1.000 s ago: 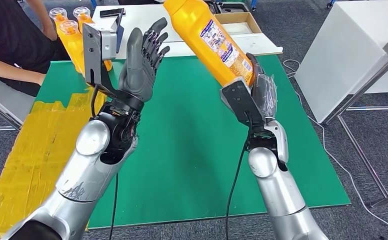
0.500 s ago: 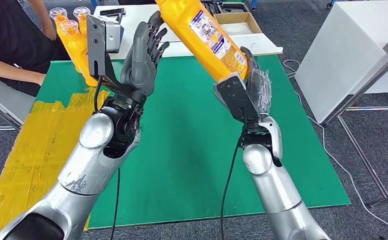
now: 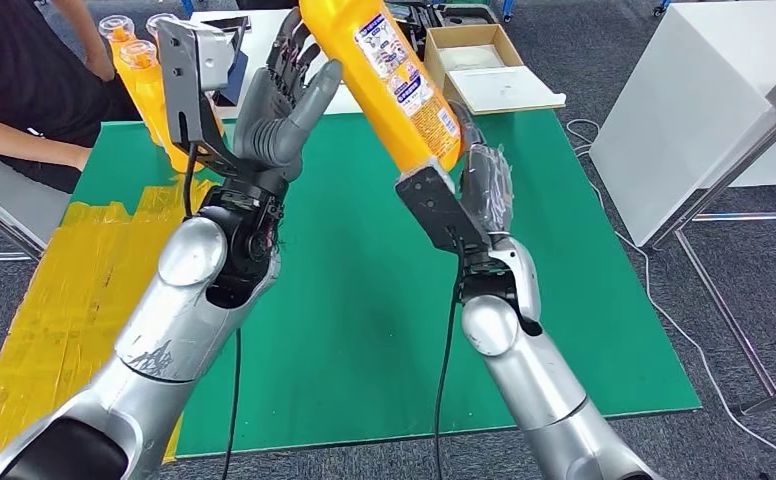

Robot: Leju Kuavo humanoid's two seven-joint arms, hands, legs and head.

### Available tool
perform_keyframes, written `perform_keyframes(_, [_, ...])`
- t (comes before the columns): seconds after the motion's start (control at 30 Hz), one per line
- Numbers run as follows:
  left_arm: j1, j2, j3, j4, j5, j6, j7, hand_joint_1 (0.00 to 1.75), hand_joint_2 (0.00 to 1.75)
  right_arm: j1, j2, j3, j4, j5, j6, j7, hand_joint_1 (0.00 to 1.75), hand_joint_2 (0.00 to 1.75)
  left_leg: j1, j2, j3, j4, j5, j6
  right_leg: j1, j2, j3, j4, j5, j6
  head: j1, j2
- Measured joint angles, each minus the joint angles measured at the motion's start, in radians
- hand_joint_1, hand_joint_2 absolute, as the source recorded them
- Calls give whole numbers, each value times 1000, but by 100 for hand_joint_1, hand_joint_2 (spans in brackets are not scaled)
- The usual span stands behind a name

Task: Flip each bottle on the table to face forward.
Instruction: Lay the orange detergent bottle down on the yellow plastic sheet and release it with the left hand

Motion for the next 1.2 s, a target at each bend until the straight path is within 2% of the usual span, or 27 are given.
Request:
perform_keyframes(0.37, [0, 10, -11, 13, 33, 11, 1, 0, 175, -26, 31, 129, 29, -10, 0, -12, 175, 175, 0, 0, 0, 0, 0, 0, 0, 0, 0, 0, 0, 0, 0, 0])
perform_keyframes(0.93, [4, 22, -12, 10, 50, 10, 21, 0, 175, -35, 33, 167, 46, -40, -11, 4, 175, 175, 0, 0, 0, 0, 0, 0, 0, 0, 0, 0, 0, 0, 0, 0])
perform_keyframes(0.97, [3, 23, -14, 10, 53, 6, 24, 9, 175, -35, 33, 167, 47, -42, -13, 4, 175, 175, 0, 0, 0, 0, 0, 0, 0, 0, 0, 0, 0, 0, 0, 0])
perform_keyframes(1.07, [0, 26, -22, 10, 64, -15, 37, 139, 175, -36, 33, 168, 51, -49, -17, 5, 175, 175, 0, 0, 0, 0, 0, 0, 0, 0, 0, 0, 0, 0, 0, 0])
perform_keyframes(1.1, [-2, 28, -25, 10, 67, -21, 41, 174, 175, -37, 33, 168, 52, -51, -17, 5, 175, 175, 0, 0, 0, 0, 0, 0, 0, 0, 0, 0, 0, 0, 0, 0])
perform_keyframes(1.2, [-4, 32, -29, 10, 71, -32, 45, 175, 175, -38, 33, 171, 53, -54, -17, 6, 175, 175, 0, 0, 0, 0, 0, 0, 0, 0, 0, 0, 0, 0, 0, 0])
